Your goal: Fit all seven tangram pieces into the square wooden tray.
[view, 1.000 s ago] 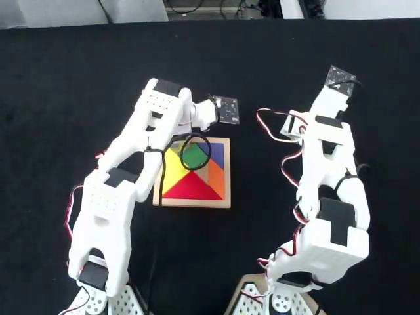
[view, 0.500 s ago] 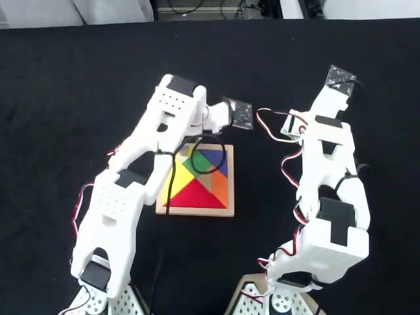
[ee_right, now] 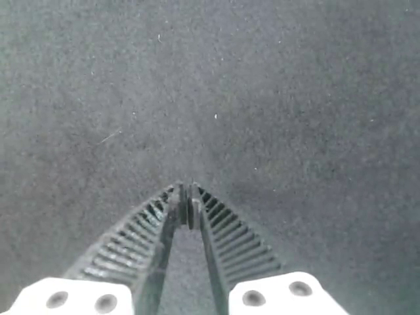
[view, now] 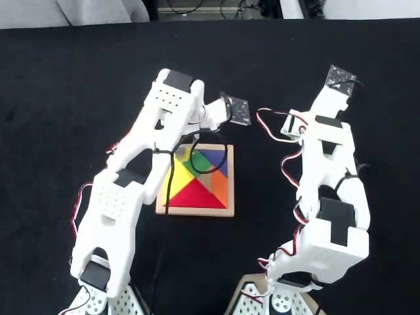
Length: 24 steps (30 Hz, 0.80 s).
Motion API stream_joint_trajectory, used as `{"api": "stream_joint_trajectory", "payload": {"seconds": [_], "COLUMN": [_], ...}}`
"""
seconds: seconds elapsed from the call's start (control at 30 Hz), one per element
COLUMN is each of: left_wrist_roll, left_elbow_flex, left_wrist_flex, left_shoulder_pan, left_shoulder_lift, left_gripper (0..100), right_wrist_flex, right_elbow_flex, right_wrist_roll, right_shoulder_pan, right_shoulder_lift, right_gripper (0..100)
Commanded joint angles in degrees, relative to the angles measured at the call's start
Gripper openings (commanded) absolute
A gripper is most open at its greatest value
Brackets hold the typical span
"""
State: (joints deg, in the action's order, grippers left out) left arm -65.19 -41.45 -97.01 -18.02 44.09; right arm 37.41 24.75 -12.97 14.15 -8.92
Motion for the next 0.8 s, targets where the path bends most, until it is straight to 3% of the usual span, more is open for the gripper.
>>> {"api": "stream_joint_trajectory", "payload": {"seconds": [0.0,0.77], "left_wrist_roll": [0.7,0.7], "left_elbow_flex": [-2.2,-2.4], "left_wrist_flex": [-0.5,-0.4], "left_shoulder_pan": [0.0,0.5], "left_shoulder_lift": [-0.8,-0.7], "left_gripper": [14,20], "right_wrist_flex": [-1.1,-1.0], "right_elbow_flex": [-2.9,-2.9], "right_wrist_roll": [-0.2,-0.2], "right_shoulder_pan": [-0.4,-0.4], "right_shoulder_lift": [0.3,0.4], "right_gripper": [1.3,1.3]}}
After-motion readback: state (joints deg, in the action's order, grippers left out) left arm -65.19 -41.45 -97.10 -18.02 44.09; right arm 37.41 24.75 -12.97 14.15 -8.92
